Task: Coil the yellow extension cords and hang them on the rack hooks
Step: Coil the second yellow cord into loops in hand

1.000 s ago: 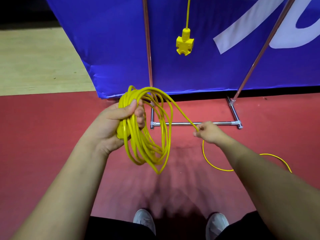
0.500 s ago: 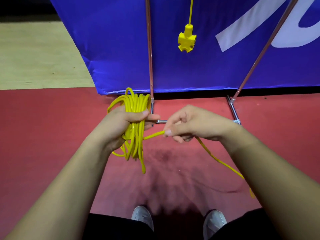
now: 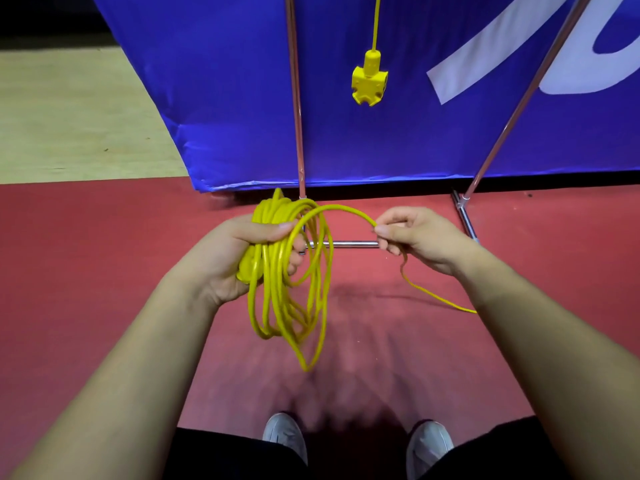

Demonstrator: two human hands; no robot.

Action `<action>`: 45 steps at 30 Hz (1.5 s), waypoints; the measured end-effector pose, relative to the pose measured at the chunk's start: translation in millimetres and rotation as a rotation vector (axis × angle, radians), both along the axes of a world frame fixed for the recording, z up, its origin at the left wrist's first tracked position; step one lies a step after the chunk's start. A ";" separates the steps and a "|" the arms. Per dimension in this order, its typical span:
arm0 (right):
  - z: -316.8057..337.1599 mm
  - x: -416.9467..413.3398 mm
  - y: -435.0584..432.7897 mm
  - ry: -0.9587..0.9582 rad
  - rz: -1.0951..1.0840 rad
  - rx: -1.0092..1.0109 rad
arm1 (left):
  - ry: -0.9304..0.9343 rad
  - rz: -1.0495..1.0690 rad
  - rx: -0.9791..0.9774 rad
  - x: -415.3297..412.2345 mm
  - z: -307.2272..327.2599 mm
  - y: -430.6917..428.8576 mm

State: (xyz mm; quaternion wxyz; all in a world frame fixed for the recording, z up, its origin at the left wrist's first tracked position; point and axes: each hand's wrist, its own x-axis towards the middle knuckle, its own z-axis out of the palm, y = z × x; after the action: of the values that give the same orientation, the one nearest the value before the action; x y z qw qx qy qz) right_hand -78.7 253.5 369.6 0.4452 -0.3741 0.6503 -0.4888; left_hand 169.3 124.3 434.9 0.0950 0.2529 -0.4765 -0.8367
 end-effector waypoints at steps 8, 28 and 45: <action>32.0 19.1 -18.3 0.236 0.009 -0.131 | -0.056 0.056 0.112 -1.5 1.1 8.3; -14.7 0.4 2.4 0.126 0.129 0.130 | 0.090 -0.054 -0.016 11.0 -3.1 -11.9; 61.7 63.0 -20.2 0.439 0.225 -0.219 | -0.033 -0.157 -0.073 2.1 -8.0 1.3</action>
State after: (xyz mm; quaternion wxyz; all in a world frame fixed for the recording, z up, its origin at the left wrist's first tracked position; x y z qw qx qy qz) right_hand -15.7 233.3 431.4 0.3019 -0.5872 0.6287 -0.4109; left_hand 171.4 125.6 426.9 0.0303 0.2249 -0.5264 -0.8194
